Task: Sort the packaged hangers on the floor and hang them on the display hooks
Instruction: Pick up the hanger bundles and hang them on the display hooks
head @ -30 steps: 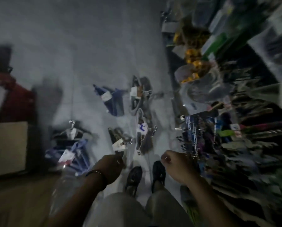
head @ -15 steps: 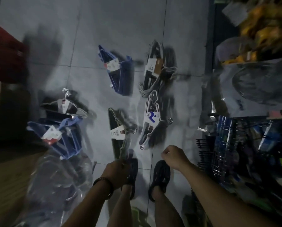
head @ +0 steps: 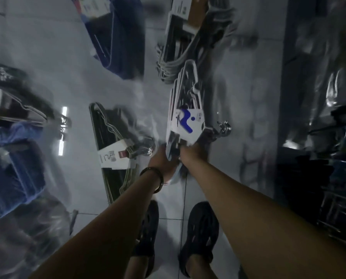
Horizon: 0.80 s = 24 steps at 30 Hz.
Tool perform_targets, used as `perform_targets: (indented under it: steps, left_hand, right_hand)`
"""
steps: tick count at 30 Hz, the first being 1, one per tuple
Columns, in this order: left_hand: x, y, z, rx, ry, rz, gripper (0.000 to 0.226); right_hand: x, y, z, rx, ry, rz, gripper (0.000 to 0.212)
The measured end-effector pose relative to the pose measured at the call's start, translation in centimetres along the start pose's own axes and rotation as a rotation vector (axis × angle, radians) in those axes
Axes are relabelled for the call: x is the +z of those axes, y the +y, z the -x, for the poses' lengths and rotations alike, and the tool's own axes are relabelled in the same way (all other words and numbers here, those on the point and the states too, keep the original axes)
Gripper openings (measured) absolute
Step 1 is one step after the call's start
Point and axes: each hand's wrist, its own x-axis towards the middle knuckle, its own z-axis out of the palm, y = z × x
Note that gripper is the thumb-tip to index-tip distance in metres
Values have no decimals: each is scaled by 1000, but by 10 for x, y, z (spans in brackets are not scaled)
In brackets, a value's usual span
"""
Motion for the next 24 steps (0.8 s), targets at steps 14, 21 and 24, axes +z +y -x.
perform_targets:
  steps: [14,21,24]
  left_hand:
    - [-12,36,102,50,80,393,32]
    - [-93,149,254,165,14,581,93]
    - [-126,195,336,204,25,602,90]
  right_hand:
    - [-58,4,73,7,140,52,11]
    - [-161,-11,262,-77,48,110,10]
    - [-213,-22,361,-145,53,140,11]
